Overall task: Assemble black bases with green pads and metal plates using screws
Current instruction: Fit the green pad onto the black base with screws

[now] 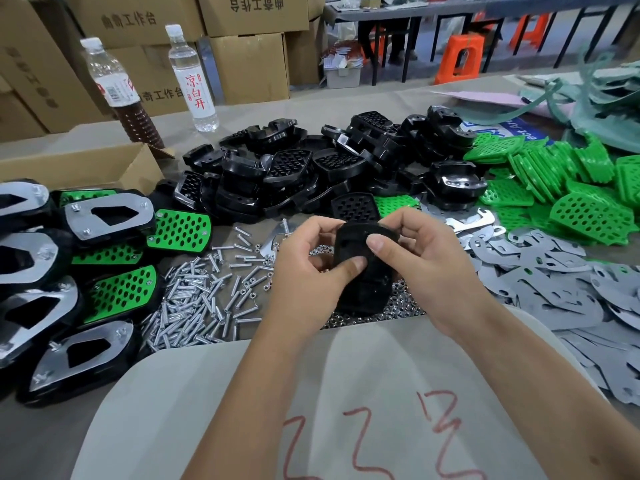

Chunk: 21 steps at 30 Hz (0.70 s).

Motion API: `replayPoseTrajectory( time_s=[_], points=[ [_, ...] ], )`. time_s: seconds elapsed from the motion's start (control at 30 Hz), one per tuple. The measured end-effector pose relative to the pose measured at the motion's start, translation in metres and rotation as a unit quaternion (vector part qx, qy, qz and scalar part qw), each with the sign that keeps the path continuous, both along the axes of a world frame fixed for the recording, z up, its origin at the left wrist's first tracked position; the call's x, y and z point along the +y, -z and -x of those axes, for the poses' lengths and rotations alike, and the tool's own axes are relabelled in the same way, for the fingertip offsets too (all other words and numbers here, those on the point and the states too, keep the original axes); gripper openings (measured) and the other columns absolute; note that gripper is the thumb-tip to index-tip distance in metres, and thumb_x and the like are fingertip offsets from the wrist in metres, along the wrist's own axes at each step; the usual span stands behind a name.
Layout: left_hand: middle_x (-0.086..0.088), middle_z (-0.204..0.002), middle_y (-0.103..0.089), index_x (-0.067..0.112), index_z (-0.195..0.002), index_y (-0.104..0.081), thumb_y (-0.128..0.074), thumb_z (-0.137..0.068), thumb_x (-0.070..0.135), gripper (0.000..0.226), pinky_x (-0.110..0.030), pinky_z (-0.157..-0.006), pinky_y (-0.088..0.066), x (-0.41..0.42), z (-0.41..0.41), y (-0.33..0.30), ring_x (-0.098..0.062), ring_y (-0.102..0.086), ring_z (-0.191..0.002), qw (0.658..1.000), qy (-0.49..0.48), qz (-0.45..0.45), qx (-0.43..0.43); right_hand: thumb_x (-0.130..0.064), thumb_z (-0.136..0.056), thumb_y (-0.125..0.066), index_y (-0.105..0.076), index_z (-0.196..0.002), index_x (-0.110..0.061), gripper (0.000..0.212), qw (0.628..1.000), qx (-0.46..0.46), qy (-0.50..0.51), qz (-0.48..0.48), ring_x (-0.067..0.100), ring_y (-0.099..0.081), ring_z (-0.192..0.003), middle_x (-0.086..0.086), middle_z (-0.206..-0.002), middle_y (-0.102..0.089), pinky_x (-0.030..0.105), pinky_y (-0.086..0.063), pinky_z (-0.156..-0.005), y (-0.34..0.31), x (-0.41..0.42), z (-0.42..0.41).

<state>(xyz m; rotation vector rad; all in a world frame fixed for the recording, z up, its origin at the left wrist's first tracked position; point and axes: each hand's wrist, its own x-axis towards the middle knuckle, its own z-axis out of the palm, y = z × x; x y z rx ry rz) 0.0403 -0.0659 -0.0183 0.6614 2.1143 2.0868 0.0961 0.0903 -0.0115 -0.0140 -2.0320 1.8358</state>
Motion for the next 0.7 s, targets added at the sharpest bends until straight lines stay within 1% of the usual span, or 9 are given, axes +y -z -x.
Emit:
replayPoseTrajectory(
  time_s=[0.13,0.23,0.27,0.4,0.43,0.5,0.57,0.63,0.7],
  points=[
    [-0.016,-0.099,-0.068,0.021,-0.093,-0.066,-0.082,-0.075,0.006,0.028,-0.042,-0.074,-0.065,0.000,0.001,-0.001,-0.020,-0.069,-0.078,0.999,-0.019,0.003,0.025,-0.025,-0.088,-0.070,-0.065,-0.081,-0.024,0.009,1.000,0.012,-0.005,-0.011,0.043,-0.054,-0.075,0.022,-0.090,-0.063,0.050,-0.049,-0.069,-0.002,-0.003,-0.001],
    [-0.024,-0.100,-0.064,0.021,-0.089,-0.064,-0.081,-0.072,0.008,0.027,-0.046,-0.073,-0.064,0.001,0.002,0.000,-0.031,-0.070,-0.080,0.999,-0.027,0.001,0.032,-0.024,-0.088,-0.070,-0.066,-0.083,-0.022,0.007,1.000,0.018,0.002,-0.019,0.047,-0.053,-0.076,0.023,-0.090,-0.062,0.059,-0.051,-0.069,-0.001,-0.004,-0.001],
    [-0.024,-0.100,-0.064,0.021,-0.089,-0.064,-0.081,-0.072,0.009,0.027,-0.047,-0.073,-0.064,0.001,0.002,0.000,-0.032,-0.070,-0.081,0.999,-0.028,0.003,0.033,-0.025,-0.089,-0.070,-0.067,-0.085,-0.021,0.006,0.999,0.018,0.009,-0.024,0.047,-0.054,-0.075,0.022,-0.089,-0.062,0.060,-0.052,-0.070,0.000,-0.004,0.000],
    [-0.011,-0.095,-0.070,0.025,-0.097,-0.069,-0.081,-0.077,0.015,0.025,-0.037,-0.074,-0.063,0.004,0.003,0.002,-0.015,-0.070,-0.079,1.000,-0.023,-0.006,0.012,-0.029,-0.090,-0.069,-0.071,-0.095,-0.022,0.008,0.996,0.033,0.062,-0.058,0.040,-0.060,-0.078,0.009,-0.088,-0.070,0.055,-0.056,-0.073,0.004,-0.004,0.001],
    [-0.009,-0.093,-0.072,0.027,-0.098,-0.070,-0.081,-0.079,0.019,0.023,-0.040,-0.075,-0.063,0.004,0.003,0.003,-0.016,-0.072,-0.082,1.000,-0.022,-0.006,0.001,-0.028,-0.091,-0.069,-0.072,-0.096,-0.024,0.008,0.995,0.041,0.073,-0.048,0.038,-0.062,-0.079,0.007,-0.091,-0.072,0.052,-0.057,-0.073,0.004,-0.004,0.001],
    [-0.011,-0.093,-0.073,0.023,-0.097,-0.071,-0.081,-0.080,0.028,0.019,-0.055,-0.082,-0.062,0.003,0.003,0.003,-0.031,-0.074,-0.088,1.000,-0.016,0.000,-0.017,-0.028,-0.092,-0.070,-0.073,-0.096,-0.028,0.005,0.995,0.057,0.087,-0.002,0.030,-0.064,-0.078,0.003,-0.093,-0.075,0.045,-0.057,-0.070,0.004,-0.002,0.002],
    [-0.018,-0.088,-0.070,0.015,-0.090,-0.070,-0.084,-0.078,0.029,0.022,-0.065,-0.083,-0.058,0.001,0.003,0.002,-0.043,-0.069,-0.085,1.000,-0.003,0.005,-0.006,-0.027,-0.093,-0.070,-0.074,-0.095,-0.030,0.006,0.994,0.059,0.084,0.040,0.022,-0.065,-0.078,0.001,-0.090,-0.075,0.047,-0.058,-0.073,0.002,0.003,0.002],
    [-0.011,-0.077,-0.066,0.019,-0.080,-0.068,-0.085,-0.075,0.027,0.019,-0.065,-0.081,-0.057,0.001,0.002,0.000,-0.033,-0.064,-0.074,1.000,0.003,0.008,0.006,-0.025,-0.094,-0.069,-0.075,-0.098,-0.025,0.007,0.994,0.045,0.052,0.082,0.020,-0.070,-0.084,0.003,-0.091,-0.076,0.049,-0.061,-0.077,0.002,0.006,0.002],
    [0.000,-0.071,-0.065,0.026,-0.074,-0.066,-0.084,-0.076,0.025,0.018,-0.060,-0.079,-0.059,0.000,0.003,-0.001,-0.021,-0.062,-0.070,1.000,-0.006,0.008,0.011,-0.020,-0.090,-0.071,-0.073,-0.108,-0.020,0.018,0.993,0.010,-0.006,0.118,0.023,-0.073,-0.089,0.006,-0.098,-0.077,0.046,-0.062,-0.080,0.003,0.009,0.002]
  ],
)
